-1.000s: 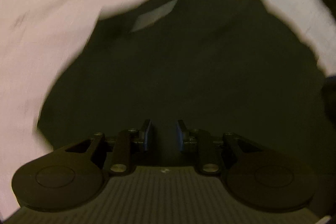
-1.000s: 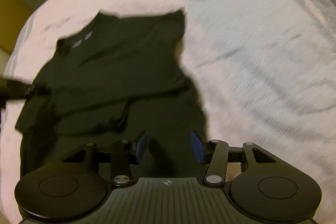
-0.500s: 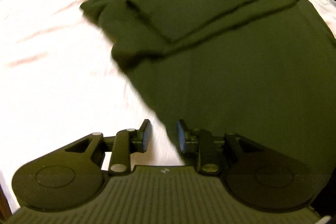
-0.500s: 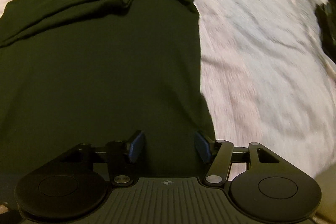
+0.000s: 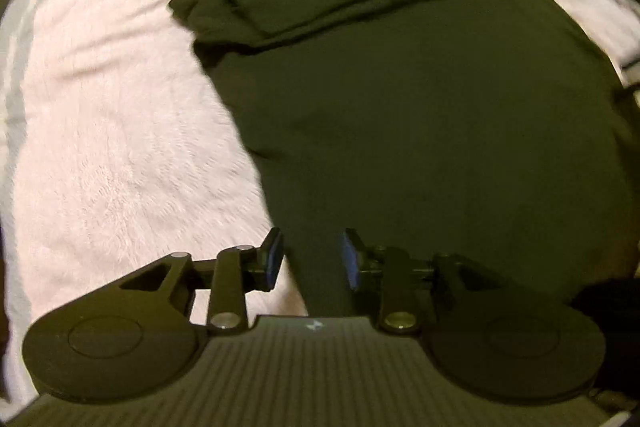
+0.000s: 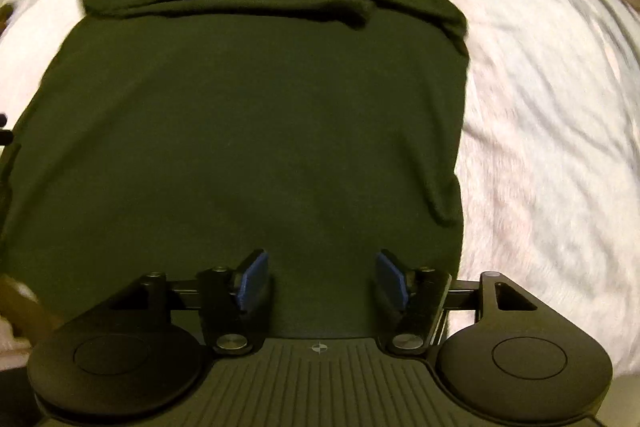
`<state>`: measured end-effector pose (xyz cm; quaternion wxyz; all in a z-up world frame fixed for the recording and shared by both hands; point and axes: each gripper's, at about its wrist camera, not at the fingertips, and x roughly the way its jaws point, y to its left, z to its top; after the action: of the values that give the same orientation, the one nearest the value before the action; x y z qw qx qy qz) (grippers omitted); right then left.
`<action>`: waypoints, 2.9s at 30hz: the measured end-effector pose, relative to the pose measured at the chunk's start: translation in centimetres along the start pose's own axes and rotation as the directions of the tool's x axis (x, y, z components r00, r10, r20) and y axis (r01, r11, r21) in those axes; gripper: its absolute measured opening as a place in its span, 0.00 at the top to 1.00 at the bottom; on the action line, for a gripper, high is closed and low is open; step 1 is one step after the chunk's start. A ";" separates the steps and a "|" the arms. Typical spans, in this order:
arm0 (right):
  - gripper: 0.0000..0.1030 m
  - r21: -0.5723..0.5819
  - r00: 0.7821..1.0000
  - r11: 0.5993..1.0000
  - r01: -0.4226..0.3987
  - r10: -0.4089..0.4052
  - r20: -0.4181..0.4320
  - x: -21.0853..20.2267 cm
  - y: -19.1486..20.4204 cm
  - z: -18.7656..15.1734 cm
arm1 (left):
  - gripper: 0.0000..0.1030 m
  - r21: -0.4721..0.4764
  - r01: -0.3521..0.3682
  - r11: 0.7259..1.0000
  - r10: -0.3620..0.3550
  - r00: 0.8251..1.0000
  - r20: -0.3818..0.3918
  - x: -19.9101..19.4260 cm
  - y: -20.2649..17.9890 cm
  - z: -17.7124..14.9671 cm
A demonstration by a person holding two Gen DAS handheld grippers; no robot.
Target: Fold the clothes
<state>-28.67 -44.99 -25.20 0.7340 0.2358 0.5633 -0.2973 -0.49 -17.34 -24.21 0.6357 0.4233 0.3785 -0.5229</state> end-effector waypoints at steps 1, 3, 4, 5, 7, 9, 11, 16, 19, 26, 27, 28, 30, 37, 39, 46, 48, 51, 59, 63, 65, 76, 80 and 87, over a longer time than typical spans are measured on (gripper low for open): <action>0.35 -0.037 1.000 0.999 -0.002 0.003 0.005 -0.2 0.1 -0.4 | 0.71 0.034 -0.007 0.999 0.007 1.000 0.006 -0.6 -1.2 -0.6; 0.34 -0.111 1.000 0.994 -0.009 0.010 0.007 -0.5 0.4 -1.4 | 0.66 0.103 -0.021 0.994 0.019 1.000 0.019 -1.9 -3.6 -1.9; 0.33 -0.143 1.000 0.990 -0.012 0.013 0.009 -0.8 0.5 -1.9 | 0.63 0.138 -0.028 0.990 0.024 0.999 0.026 -2.5 -4.8 -2.5; 0.33 -0.171 1.000 0.985 -0.012 0.015 0.016 -1.1 0.6 -2.4 | 0.61 0.184 -0.026 0.983 0.020 0.999 0.034 -3.2 -6.0 -3.6; 0.33 -0.212 0.999 0.977 -0.003 0.011 0.038 -1.8 1.0 -3.5 | 0.61 0.274 -0.012 0.962 0.001 0.999 0.040 -4.1 -8.0 -5.6; 0.33 -0.230 0.998 0.973 0.010 0.005 0.064 -2.4 1.2 -4.6 | 0.61 0.376 -0.011 0.927 -0.007 0.999 0.047 -4.2 -9.6 -7.4; 0.33 -0.233 0.996 0.972 0.027 -0.006 0.088 -2.6 1.5 -5.7 | 0.61 0.486 -0.031 0.874 0.001 0.998 0.062 -3.7 -10.7 -9.3; 0.30 -0.255 0.992 0.964 0.078 -0.050 0.115 -1.4 3.2 -7.6 | 0.61 0.686 -0.087 0.723 0.004 0.993 0.121 -1.6 -12.4 -13.7; 0.25 -0.268 0.991 0.958 0.100 -0.071 0.114 -1.1 4.5 -9.0 | 0.56 0.746 -0.134 0.652 0.014 0.986 0.165 -0.4 -13.2 -15.5; 0.24 -0.273 0.987 0.953 0.135 -0.105 0.121 -0.9 7.0 -11.0 | 0.78 0.740 -0.219 0.636 0.085 0.973 0.215 1.1 -12.2 -15.4; 0.24 -0.277 0.986 0.951 0.138 -0.106 0.129 -1.0 7.3 -11.2 | 0.82 0.737 -0.200 0.645 0.072 0.977 0.202 0.7 -11.9 -15.1; 0.24 -0.284 0.985 0.948 0.141 -0.105 0.139 -1.1 7.6 -11.3 | 0.87 0.736 -0.186 0.651 0.058 0.979 0.197 0.4 -11.4 -14.8; 0.24 -0.317 0.981 0.938 0.144 -0.094 0.168 -1.3 8.3 -11.4 | 0.94 0.711 -0.166 0.684 0.030 0.979 0.201 -0.6 -10.6 -14.1; 0.20 -0.548 0.935 0.825 0.139 0.073 0.347 -0.6 13.1 -13.0 | 0.94 0.544 -0.051 0.838 -0.099 0.965 0.242 -1.7 -6.8 -11.8; 0.19 -0.616 0.908 0.773 0.150 0.139 0.395 0.3 14.7 -13.6 | 0.94 0.492 -0.017 0.870 -0.131 0.956 0.264 -1.2 -5.7 -11.5; 0.20 -0.731 0.807 0.656 0.189 0.320 0.497 3.4 19.5 -15.1 | 0.94 0.428 -0.024 0.903 -0.141 0.926 0.349 -0.5 -5.0 -12.0; 0.20 -0.738 0.786 0.635 0.229 0.326 0.525 4.6 19.5 -15.4 | 0.94 0.421 -0.032 0.906 -0.139 0.919 0.369 -0.5 -5.0 -12.3; 0.20 -0.727 0.750 0.612 0.311 0.312 0.583 5.8 18.9 -16.3 | 0.94 0.407 -0.057 0.911 -0.125 0.905 0.406 -0.7 -5.3 -12.8; 0.20 -0.668 0.670 0.493 0.557 0.209 0.712 9.0 13.8 -21.4 | 0.94 0.387 -0.224 0.895 -0.002 0.863 0.505 -1.1 -7.6 -15.5; 0.22 -0.586 0.628 0.487 0.648 0.093 0.772 9.7 9.6 -24.2 | 0.94 0.324 -0.295 0.899 0.093 0.852 0.516 -2.1 -9.6 -16.5; 0.25 -0.549 0.605 0.489 0.678 0.052 0.794 9.9 7.6 -25.3 | 0.94 0.310 -0.328 0.892 0.132 0.847 0.515 -2.4 -10.5 -16.9; 0.37 -0.486 0.580 0.445 0.752 -0.097 0.809 11.1 1.8 -27.0 | 0.94 0.327 -0.434 0.840 0.215 0.818 0.533 -1.6 -12.0 -18.8; 0.40 -0.485 0.581 0.436 0.759 -0.114 0.806 10.7 0.7 -26.0 | 0.94 0.346 -0.439 0.829 0.208 0.818 0.537 -1.4 -11.9 -18.9; 0.56 -0.510 0.601 0.428 0.746 -0.102 0.793 9.6 -0.6 -24.4 | 0.94 0.353 -0.451 0.819 0.224 0.820 0.527 -1.3 -11.9 -18.4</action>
<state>-44.06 -30.44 -40.67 0.7879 -0.4149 0.3761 -0.2559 -13.15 -0.85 -31.23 0.6719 0.4871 -0.0041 -0.5578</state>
